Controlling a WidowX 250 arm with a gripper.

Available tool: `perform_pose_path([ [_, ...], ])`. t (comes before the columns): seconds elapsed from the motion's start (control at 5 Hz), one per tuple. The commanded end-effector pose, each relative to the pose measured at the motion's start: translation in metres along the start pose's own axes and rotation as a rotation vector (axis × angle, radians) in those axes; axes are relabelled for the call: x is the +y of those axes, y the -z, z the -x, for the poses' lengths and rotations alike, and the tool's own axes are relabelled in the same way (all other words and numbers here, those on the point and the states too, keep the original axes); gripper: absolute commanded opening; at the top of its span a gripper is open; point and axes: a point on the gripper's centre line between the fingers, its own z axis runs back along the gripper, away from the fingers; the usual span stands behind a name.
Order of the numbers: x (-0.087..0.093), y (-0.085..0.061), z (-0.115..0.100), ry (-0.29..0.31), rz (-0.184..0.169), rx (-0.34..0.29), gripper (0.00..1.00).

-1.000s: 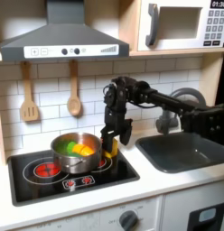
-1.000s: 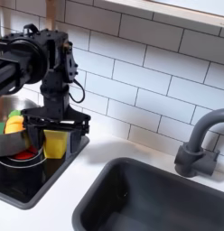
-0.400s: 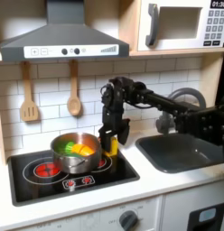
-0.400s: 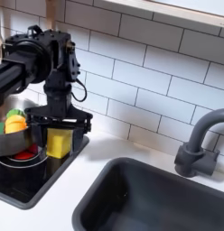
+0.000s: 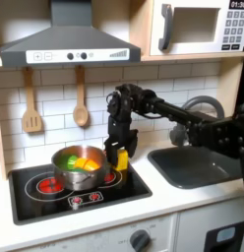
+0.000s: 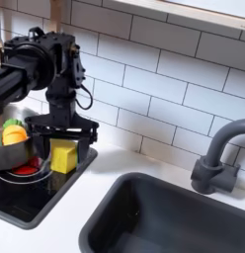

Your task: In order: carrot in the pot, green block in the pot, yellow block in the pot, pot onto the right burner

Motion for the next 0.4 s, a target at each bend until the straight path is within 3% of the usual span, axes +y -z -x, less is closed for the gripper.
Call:
perform_pose_path([
  [0.0,0.0050,0.0046,0.0003,-0.013,-0.002,0.010,1.00],
  [0.2,0.0021,0.0042,-0.0001,-0.003,0.003,0.004,1.00],
])
